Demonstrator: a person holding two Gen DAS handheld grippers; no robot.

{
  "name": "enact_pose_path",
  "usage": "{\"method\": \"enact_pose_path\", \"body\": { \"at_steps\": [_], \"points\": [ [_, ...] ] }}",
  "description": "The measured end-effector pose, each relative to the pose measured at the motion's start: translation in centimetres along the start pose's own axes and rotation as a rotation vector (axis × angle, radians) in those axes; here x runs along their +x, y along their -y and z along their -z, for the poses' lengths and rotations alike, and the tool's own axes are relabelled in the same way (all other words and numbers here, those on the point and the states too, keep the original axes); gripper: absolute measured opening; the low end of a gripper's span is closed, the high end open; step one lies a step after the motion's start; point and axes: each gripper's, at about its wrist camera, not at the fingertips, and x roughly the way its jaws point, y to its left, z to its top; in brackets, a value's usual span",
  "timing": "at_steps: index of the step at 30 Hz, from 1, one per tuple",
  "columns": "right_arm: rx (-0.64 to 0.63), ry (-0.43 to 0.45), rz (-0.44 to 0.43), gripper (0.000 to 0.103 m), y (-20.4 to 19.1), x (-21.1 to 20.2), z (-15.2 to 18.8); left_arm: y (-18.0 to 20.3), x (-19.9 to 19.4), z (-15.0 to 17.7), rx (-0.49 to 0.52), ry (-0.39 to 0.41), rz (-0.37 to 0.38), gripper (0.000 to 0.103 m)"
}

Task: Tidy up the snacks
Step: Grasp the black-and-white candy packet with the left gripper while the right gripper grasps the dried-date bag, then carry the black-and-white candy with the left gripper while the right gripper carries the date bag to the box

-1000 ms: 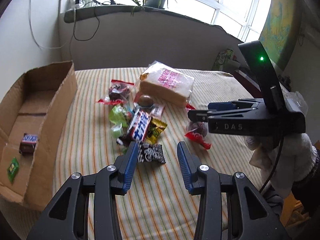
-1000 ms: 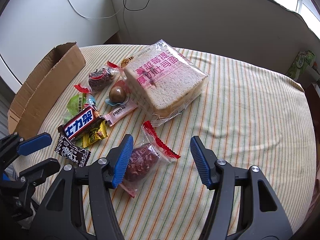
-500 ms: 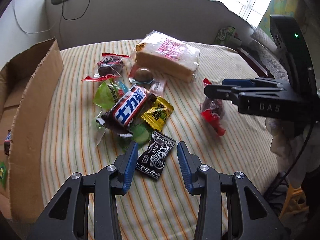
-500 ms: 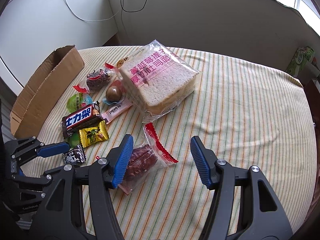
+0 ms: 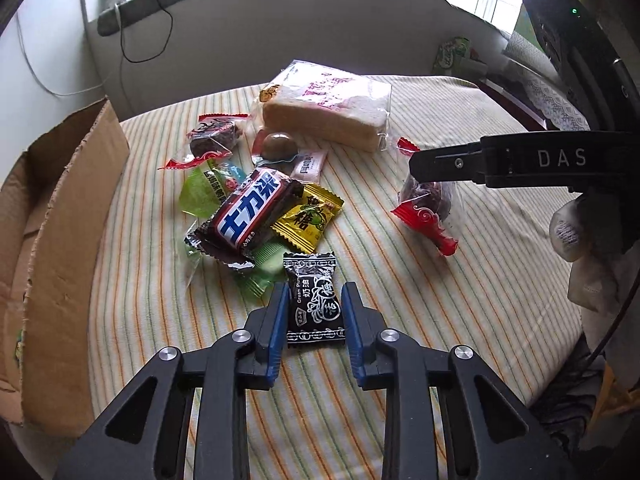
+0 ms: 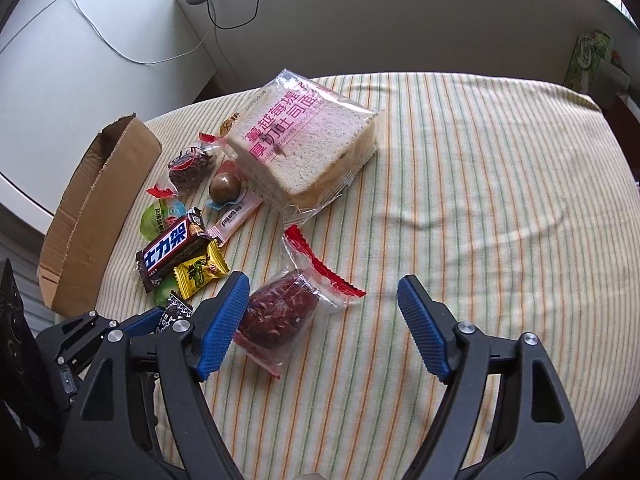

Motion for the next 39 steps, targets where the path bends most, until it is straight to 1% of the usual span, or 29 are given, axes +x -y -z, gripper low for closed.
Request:
{"method": "enact_pose_path", "body": {
  "at_steps": [4,6,9,10,11,12,13,17,20,25,31,39],
  "points": [
    [-0.008,-0.042,-0.015,0.079,-1.0,1.1,-0.1,-0.3,-0.2,0.2,-0.016,0.007,0.005,0.025],
    [-0.026,-0.062,-0.02,0.078,-1.6,1.6,0.1,-0.5,-0.4,0.4,-0.031,0.01,0.012,0.025],
    [-0.061,-0.059,0.01,0.062,-2.1,1.7,0.5,-0.9,-0.7,0.7,-0.058,0.013,0.028,0.025],
    [-0.063,-0.062,0.004,0.055,-2.2,1.8,0.6,-1.0,-0.7,0.7,-0.063,0.015,0.029,0.025],
    [-0.063,-0.064,-0.005,0.043,-2.2,1.7,0.6,-1.0,-0.7,0.7,-0.07,0.017,0.031,0.025],
    [-0.064,-0.07,-0.008,0.04,-2.3,1.7,0.7,-1.1,-0.8,0.7,-0.075,0.018,0.033,0.025],
    [-0.068,-0.071,-0.005,0.039,-2.4,1.7,0.8,-1.1,-0.8,0.8,-0.08,0.02,0.033,0.025],
    [-0.086,-0.058,0.007,0.036,-2.6,1.2,1.2,-1.2,-1.2,0.9,-0.094,0.029,0.033,0.025],
    [-0.079,-0.041,-0.005,0.036,-2.8,0.6,1.4,-1.5,-1.9,1.0,-0.113,0.043,0.034,0.024],
    [-0.103,-0.004,-0.013,0.036,-3.5,-1.2,1.2,-2.2,-4.0,1.0,-0.135,0.088,0.022,0.025],
    [-0.151,0.043,-0.026,0.036,-5.7,-3.2,0.6,-3.5,-6.6,0.7,-0.165,0.146,-0.003,0.024],
    [-0.234,0.09,-0.06,0.036,-9.9,-4.9,-0.4,-7.2,-10.0,0.6,-0.221,0.226,-0.054,0.024]
  ]
}}
